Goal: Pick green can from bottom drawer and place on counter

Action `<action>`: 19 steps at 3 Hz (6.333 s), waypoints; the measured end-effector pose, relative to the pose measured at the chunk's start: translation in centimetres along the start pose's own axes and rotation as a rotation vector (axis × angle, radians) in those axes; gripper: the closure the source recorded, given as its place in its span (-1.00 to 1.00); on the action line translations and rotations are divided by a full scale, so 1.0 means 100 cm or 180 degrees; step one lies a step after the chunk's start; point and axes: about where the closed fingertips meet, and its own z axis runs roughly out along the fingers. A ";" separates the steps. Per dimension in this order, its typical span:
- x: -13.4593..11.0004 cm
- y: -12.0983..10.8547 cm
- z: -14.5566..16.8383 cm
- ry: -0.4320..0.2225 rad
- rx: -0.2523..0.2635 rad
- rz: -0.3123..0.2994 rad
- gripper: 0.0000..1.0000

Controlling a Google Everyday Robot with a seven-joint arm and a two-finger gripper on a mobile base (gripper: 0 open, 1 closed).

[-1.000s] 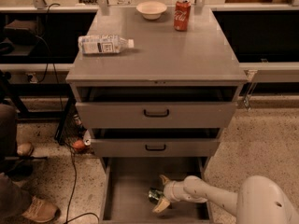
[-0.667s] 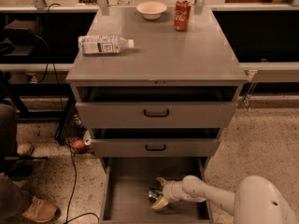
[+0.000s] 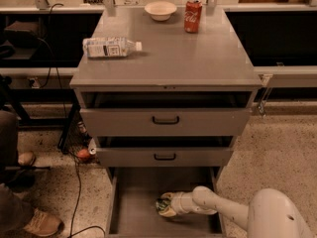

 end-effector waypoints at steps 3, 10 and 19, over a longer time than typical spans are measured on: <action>-0.081 -0.017 -0.150 -0.0483 -0.0124 -0.0657 1.00; -0.164 -0.033 -0.453 -0.0564 0.1004 -0.0959 1.00; -0.413 -0.204 -0.646 0.0072 0.0330 -0.1292 1.00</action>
Offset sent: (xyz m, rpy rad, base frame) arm -0.0131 -0.0636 0.1773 0.2241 -0.1571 0.2213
